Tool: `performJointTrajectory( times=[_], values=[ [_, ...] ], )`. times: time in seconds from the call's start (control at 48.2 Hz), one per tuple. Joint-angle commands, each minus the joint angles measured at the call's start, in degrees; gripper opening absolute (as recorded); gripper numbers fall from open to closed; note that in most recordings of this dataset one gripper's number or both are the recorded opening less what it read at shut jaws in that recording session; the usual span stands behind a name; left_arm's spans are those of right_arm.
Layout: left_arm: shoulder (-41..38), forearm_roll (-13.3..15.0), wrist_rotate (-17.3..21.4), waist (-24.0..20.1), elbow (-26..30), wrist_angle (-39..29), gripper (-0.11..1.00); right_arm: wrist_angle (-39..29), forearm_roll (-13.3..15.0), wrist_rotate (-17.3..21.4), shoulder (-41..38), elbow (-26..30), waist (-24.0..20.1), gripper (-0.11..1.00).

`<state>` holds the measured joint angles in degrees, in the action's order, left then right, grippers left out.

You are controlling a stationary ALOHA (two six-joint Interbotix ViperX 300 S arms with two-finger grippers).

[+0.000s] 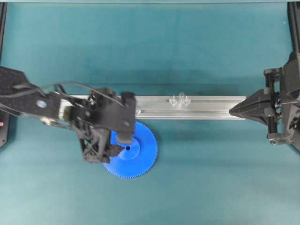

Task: Insert the large gear onto the shaft.
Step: 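Move the left gripper over the blue gear's hub, then lower the left gripper and close it on the gear hub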

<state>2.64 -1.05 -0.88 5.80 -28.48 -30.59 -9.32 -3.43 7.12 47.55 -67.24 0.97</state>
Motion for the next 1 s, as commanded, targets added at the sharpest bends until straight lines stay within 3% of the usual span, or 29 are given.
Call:
performJointTrajectory(
  times=[0.0, 0.498, 0.976],
  values=[
    [-1.5, -0.1, 0.7, 0.7, 2.3, -1.0, 0.93, 0.3, -0.1, 0.6, -0.1, 1.6, 0.2, 0.06],
    [-11.7, -0.1, 1.9, 0.7, 9.4, -8.7, 0.93, 0.2, -0.4, 0.7, 3.3, 0.2, 0.1, 0.06],
    [-13.4, 0.0, 1.7, 1.3, 10.4, -9.1, 0.93, -2.6, -0.4, 2.1, 7.6, -1.3, 0.1, 0.06]
  ],
)
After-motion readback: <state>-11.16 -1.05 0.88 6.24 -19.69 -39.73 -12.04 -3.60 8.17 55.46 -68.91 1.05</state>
